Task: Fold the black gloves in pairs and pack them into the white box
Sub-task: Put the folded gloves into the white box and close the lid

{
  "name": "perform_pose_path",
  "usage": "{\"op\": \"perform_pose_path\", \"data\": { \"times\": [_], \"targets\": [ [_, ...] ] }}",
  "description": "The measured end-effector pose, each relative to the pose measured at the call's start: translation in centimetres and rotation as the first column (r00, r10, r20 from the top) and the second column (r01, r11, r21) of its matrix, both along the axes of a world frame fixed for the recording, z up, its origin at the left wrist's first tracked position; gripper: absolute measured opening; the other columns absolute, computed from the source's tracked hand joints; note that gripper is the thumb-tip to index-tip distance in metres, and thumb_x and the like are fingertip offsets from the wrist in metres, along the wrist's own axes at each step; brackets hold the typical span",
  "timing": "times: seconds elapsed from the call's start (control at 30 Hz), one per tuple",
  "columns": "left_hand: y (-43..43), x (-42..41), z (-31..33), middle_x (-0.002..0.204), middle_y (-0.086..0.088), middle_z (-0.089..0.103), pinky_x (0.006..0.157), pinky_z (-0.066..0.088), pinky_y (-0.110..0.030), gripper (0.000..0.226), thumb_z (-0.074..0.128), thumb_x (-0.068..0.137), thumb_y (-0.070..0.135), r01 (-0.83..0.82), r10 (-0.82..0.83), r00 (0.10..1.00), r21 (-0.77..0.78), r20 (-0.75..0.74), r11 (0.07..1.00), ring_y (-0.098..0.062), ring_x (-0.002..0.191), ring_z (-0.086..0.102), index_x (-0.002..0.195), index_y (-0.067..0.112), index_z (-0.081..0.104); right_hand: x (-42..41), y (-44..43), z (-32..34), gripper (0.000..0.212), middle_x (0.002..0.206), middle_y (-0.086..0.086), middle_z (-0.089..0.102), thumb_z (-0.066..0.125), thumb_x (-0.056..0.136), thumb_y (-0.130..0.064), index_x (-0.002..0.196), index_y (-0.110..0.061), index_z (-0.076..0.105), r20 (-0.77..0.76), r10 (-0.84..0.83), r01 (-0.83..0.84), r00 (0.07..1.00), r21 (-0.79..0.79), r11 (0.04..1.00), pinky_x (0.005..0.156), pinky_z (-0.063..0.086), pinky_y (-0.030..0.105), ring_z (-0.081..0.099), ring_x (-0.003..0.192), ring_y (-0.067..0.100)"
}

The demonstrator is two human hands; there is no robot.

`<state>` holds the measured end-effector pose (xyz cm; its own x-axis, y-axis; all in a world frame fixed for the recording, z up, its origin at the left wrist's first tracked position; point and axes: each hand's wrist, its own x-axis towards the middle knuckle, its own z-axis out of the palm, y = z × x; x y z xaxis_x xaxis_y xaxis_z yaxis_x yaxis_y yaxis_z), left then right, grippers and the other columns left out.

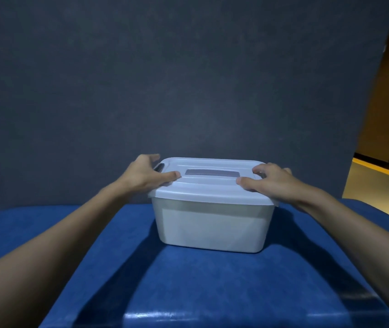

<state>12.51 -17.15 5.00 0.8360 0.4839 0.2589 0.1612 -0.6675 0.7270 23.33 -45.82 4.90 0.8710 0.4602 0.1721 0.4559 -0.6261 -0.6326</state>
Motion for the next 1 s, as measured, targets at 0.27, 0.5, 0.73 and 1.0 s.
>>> {"op": "perform_pose_path", "data": {
  "times": [0.27,0.5,0.73,1.0],
  "targets": [
    [0.2,-1.4,0.3,0.142,0.002,0.049,0.114,0.037,-0.041,0.073,0.07,0.053,0.086,0.084,-0.069,0.987,0.101,-0.147,0.991,-0.013,0.139,0.038,0.114,0.048,0.066,0.4,1.5,-0.2,0.071,0.147,-0.01,0.037,0.063,0.075,-0.069,0.137,-0.04,0.046,-0.038,0.118,-0.115,0.992,0.076,0.99,0.104,0.027,0.036,0.01,0.143,0.013],
    [3.6,-3.4,0.3,0.136,0.001,0.055,0.107,0.039,-0.035,0.068,0.071,0.048,0.086,-0.012,0.023,0.989,0.074,-0.147,0.997,-0.011,0.133,0.043,0.107,0.052,0.066,1.5,6.4,-0.6,0.067,0.139,-0.01,0.041,0.07,0.063,-0.075,0.122,-0.046,0.057,-0.084,0.207,-0.197,0.975,0.111,0.974,0.112,0.032,0.041,0.018,0.142,0.009],
    [5.7,-2.8,-0.5,0.097,0.008,0.077,0.109,0.035,-0.025,0.041,0.077,0.08,0.047,0.033,-0.035,0.999,-0.075,-0.028,0.997,0.004,0.123,0.053,0.114,0.026,0.07,4.1,8.8,-1.5,0.074,0.128,-0.008,0.056,0.075,0.04,-0.084,0.102,-0.046,0.063,-0.101,0.27,-0.246,0.957,0.201,0.948,0.111,0.036,0.04,0.038,0.135,0.011],
    [7.4,-2.2,0.0,0.119,-0.001,0.055,0.088,0.044,-0.03,0.041,0.066,0.064,0.076,0.047,-0.024,0.984,0.124,-0.176,0.991,-0.013,0.104,0.056,0.098,0.052,0.064,3.2,8.4,0.6,0.051,0.141,-0.005,0.042,0.057,0.082,-0.066,0.127,-0.043,0.05,0.012,0.246,-0.243,0.969,-0.097,0.965,0.101,0.028,0.031,0.017,0.14,0.017]
  ]
}}
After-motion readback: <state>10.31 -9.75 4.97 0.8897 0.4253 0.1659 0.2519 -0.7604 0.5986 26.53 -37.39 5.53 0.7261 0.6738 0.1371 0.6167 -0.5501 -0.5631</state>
